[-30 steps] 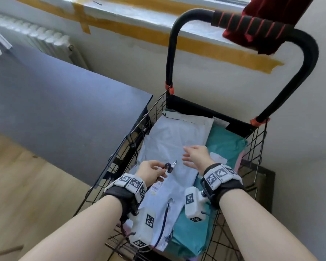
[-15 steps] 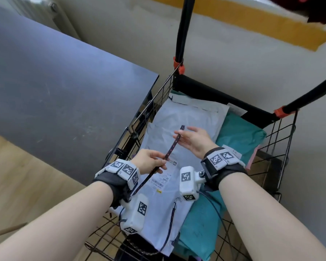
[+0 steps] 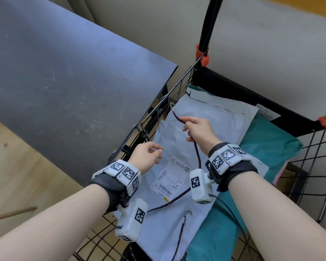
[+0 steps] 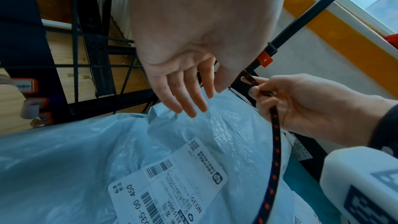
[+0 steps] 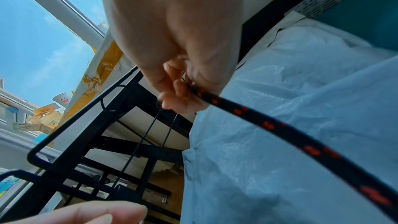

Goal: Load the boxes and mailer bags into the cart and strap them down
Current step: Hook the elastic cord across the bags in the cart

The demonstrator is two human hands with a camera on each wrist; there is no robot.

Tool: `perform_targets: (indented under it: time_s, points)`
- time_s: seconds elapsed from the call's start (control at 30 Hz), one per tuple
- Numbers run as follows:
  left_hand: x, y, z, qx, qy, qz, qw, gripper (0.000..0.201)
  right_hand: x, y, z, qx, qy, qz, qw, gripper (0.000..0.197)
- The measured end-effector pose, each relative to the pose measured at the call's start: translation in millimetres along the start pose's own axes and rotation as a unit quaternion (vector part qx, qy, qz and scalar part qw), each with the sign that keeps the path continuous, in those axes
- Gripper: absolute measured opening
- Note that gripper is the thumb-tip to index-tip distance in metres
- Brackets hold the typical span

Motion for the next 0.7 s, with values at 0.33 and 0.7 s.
perform_targets:
  time_s: [0.33,0.7]
  points:
    - [13.2,0.9,-9.2,-0.023,0.057,-0.01,0.998,0.018,-14.4,-2.4,-4.3,-0.057,0.111,0.019,0.992,0.022]
    - [1.2,-10.2,-23.6,-0.023,0.1,-0.043,0.994,0.017,-14.0,-11.5,13.3,-0.102,0.114,-0.006,0.988,0.018]
Point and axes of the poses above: each hand's wrist, its own y-axis away from the middle knuckle, its own x-axis out of the palm, z = x × y, the point moved 5 cm from there along -y, towards the middle knuckle, and after that the axes turned 4 degrees about -z, right-handed, at the moved point
